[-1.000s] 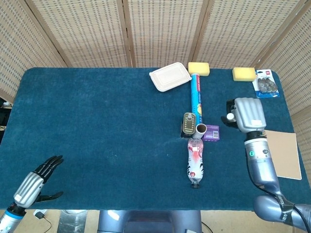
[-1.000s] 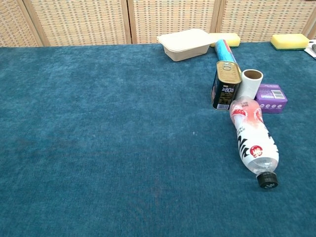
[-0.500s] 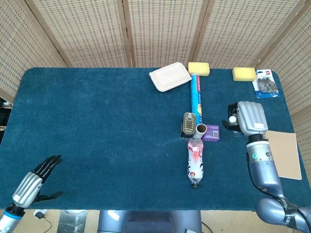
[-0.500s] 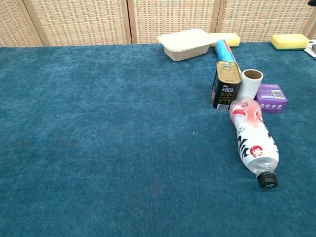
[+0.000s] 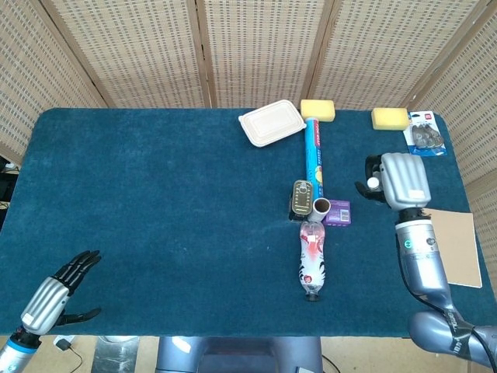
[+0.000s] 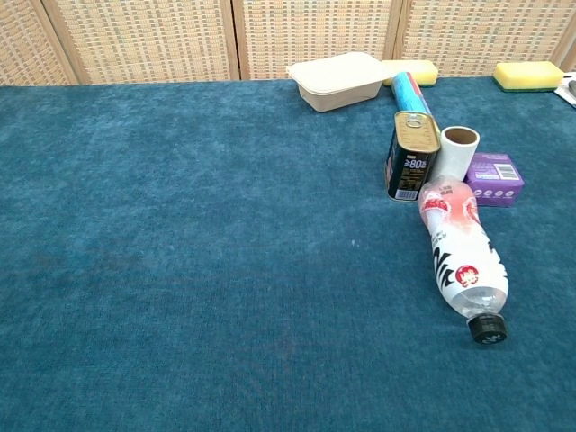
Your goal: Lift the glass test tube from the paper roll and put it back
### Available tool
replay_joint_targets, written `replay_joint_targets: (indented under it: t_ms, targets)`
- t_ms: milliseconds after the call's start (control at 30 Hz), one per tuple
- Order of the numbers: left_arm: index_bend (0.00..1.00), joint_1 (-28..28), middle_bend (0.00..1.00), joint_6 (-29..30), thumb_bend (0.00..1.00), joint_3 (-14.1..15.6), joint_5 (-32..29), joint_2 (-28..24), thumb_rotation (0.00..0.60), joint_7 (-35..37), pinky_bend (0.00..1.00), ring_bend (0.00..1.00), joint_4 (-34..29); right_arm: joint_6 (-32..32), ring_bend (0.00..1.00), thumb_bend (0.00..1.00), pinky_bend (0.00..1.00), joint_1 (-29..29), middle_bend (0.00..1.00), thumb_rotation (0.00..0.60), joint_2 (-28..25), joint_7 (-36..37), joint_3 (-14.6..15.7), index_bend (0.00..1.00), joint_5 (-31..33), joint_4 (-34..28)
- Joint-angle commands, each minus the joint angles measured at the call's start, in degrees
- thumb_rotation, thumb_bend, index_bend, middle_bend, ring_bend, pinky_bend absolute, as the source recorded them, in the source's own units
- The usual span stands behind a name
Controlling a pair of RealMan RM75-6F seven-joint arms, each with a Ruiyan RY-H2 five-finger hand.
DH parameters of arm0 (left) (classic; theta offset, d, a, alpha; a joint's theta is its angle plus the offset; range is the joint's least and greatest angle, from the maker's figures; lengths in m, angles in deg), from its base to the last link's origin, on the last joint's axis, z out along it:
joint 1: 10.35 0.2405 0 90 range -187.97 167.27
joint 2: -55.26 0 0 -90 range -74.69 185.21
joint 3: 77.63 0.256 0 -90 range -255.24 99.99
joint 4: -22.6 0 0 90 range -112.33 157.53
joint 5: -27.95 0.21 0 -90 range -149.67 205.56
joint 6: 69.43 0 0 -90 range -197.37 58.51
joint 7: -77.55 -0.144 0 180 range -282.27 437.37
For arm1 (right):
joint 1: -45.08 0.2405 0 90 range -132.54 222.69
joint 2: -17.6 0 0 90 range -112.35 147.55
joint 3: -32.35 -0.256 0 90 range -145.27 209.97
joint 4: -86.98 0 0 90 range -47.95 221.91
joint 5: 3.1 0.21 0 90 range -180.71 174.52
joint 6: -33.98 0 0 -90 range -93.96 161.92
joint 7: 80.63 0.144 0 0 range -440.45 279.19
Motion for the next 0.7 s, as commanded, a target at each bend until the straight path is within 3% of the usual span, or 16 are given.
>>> replay_joint_targets:
  t_ms: [33, 133, 233, 367, 533, 600, 700]
  targets:
    - [0.0, -0.03, 0.05, -1.73, 0.06, -0.31, -1.15, 0.32, 0.6, 0.75, 0.21, 0.04, 0.57, -0.94, 0.97, 0.3, 0.83, 1.2, 0.97, 0.6, 2.05, -3.2, 0.59, 0.83, 2.81, 2.12]
    - [0.0, -0.14, 0.05, -1.24, 0.06, -0.51, -0.96, 0.43, 0.6, 0.68, 0.21, 0.04, 0.57, 2.44, 0.97, 0.3, 0.83, -0.15, 0.96, 0.6, 0.61, -1.35, 4.77, 0.83, -4.17, -3.48]
    - [0.0, 0.32, 0.05, -0.06, 0.06, -0.4, -0.67, 0.19, 0.6, 0.56, 0.21, 0.04, 0.7, 0.24, 0.97, 0.3, 0.83, -0.34, 0.97, 0.6, -0.3, -1.55, 3.22, 0.83, -4.18, -1.43]
    - [0.0, 0.77, 0.05, 0.27, 0.06, -0.64, -1.28, 0.3, 0.6, 1.55, 0.21, 0.04, 1.27, -4.73, 0.97, 0.3, 0.83, -0.28, 0.97, 0.6, 1.96, -2.81, -0.21, 0.83, 1.57, 0.54]
    - [0.0, -0.07, 0.05, -0.78, 0.06, -0.86, -1.24, 0.49, 0.6, 1.76, 0.21, 0.04, 1.15, -1.09, 0.97, 0.3, 0.83, -0.57, 0.97, 0.6, 1.41, -3.04, 3.99, 0.83, -4.57, -2.58]
    - [0.0, -0.19, 0.05, -0.36, 0.06, -0.65, -0.55, 0.42, 0.6, 0.65, 0.21, 0.04, 0.67, -3.27, 0.97, 0.3, 0.83, -0.26, 0.97, 0.6, 2.37, -3.95, 2.59, 0.83, -3.82, -0.96]
    - [0.0, 0.47, 0.05, 0.73, 0.06, -0.12, 0.0, 0.34, 0.6, 0.33, 0.21, 0.04, 0.6, -6.18, 0.97, 0.3, 0.83, 0.36, 0.97, 0.6, 4.88, -4.26, -1.13, 0.83, 2.45, 0.33]
